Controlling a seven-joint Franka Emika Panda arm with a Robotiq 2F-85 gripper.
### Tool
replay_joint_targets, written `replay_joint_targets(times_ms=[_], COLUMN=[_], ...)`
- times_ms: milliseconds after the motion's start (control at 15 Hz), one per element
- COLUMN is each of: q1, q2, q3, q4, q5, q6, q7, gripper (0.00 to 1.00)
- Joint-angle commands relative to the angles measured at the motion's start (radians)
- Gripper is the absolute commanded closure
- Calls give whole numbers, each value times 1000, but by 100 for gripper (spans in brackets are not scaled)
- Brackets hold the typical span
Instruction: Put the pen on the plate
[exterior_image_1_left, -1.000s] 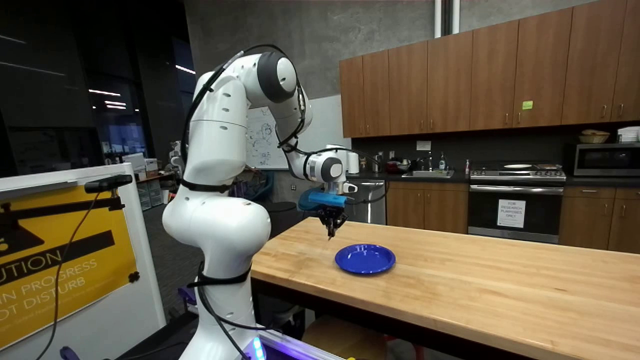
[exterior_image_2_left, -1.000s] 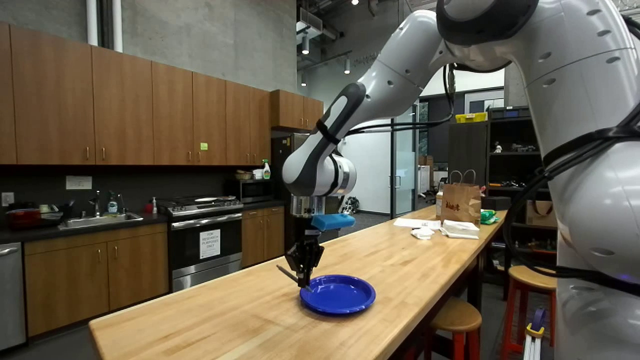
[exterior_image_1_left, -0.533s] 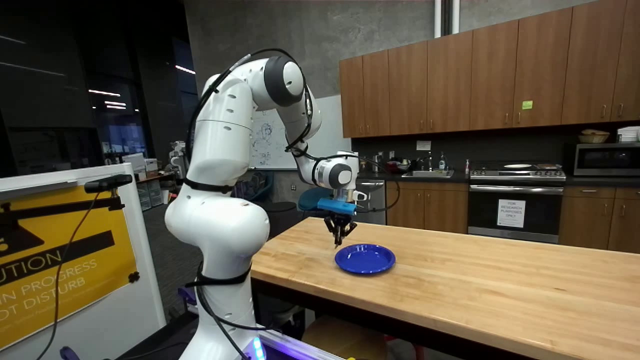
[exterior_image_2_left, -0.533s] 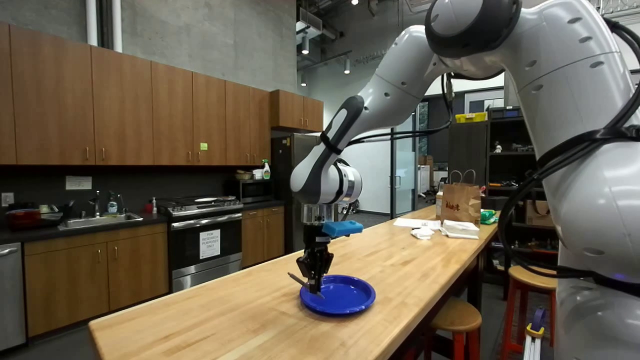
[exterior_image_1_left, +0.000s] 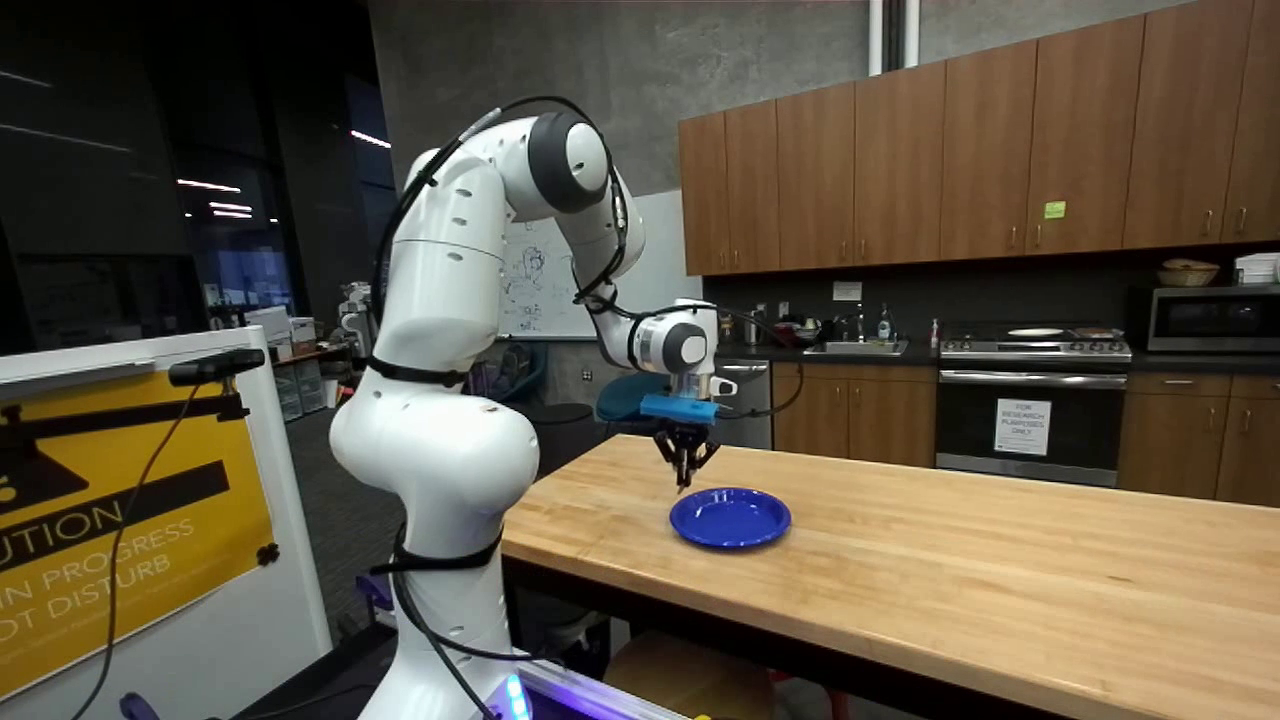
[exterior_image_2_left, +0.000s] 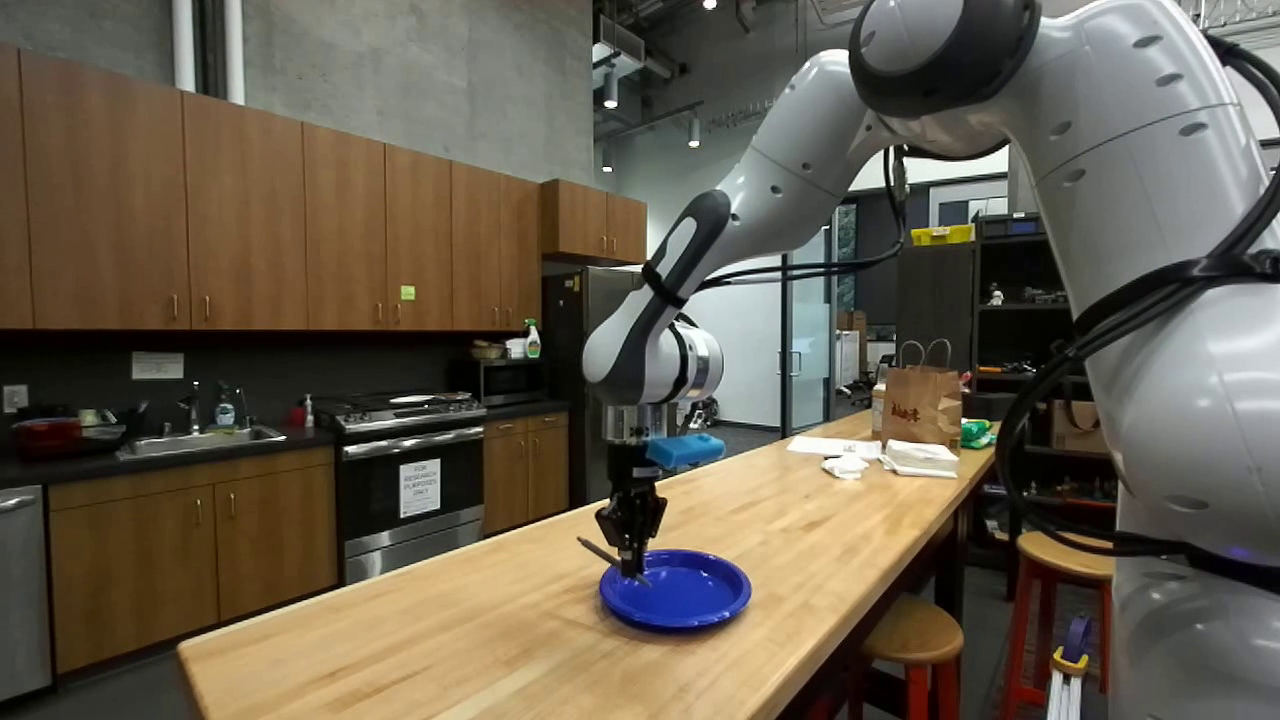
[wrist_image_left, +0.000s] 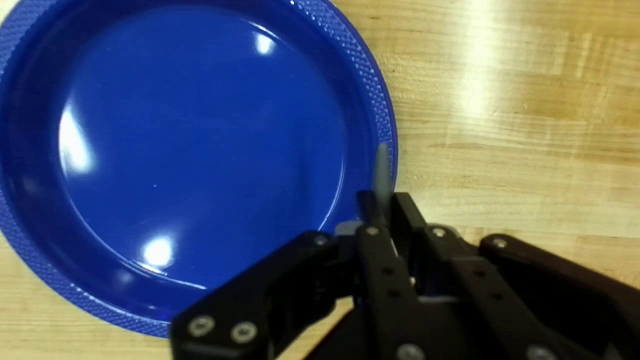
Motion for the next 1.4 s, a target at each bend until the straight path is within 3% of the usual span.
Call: replay_joint_targets(times_ms=[0,1000,1067,1200,1267,1333], q1=[8,0,1,-5,-5,-5], q2=[-17,-29,-29,-7,-6,-4], q3=[-9,-38,-38,-33,-33,-33], q4=[5,4,3,9,9,9], q5=[-25,-25,-27,-11,-11,-11], q6=[-22,-21,-21,-2,-1,-1], q7=[24,38,40,21,21,21], gripper=[90,84,82,57,78,72])
